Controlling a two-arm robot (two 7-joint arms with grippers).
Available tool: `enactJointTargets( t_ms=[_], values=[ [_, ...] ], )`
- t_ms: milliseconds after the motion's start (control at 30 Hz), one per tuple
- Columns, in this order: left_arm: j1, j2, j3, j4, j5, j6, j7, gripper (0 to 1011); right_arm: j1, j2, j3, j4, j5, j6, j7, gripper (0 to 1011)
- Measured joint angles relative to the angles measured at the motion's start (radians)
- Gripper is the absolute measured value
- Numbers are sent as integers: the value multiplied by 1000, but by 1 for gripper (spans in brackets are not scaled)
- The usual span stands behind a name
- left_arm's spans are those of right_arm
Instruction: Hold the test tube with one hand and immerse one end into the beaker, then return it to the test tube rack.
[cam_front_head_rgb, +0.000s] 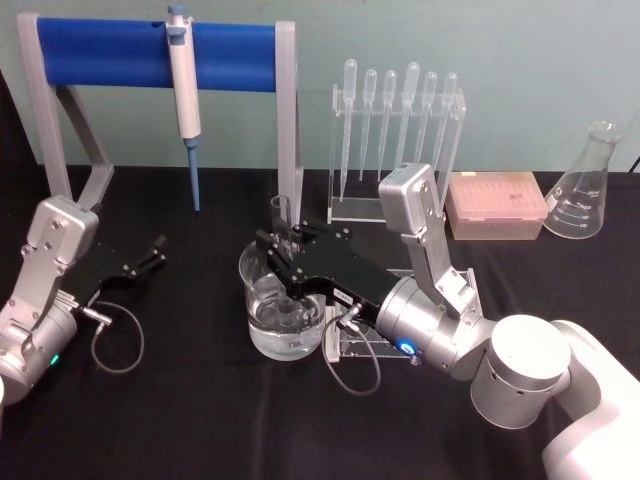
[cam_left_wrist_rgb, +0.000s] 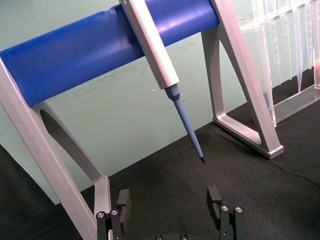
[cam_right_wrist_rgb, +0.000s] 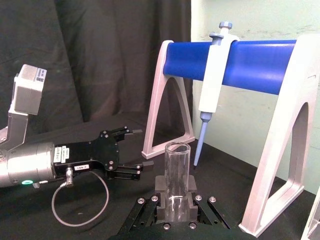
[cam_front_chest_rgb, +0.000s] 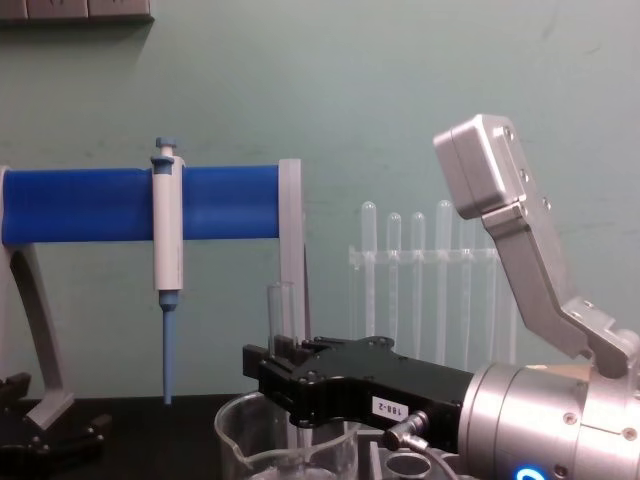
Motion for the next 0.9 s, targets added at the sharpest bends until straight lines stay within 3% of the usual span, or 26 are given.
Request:
enactJointTargets(
  t_ms=[900],
  values=[
    [0,0,0,0,0,0,0,1000,0,0,0,0,0,0,0,226]
  ],
)
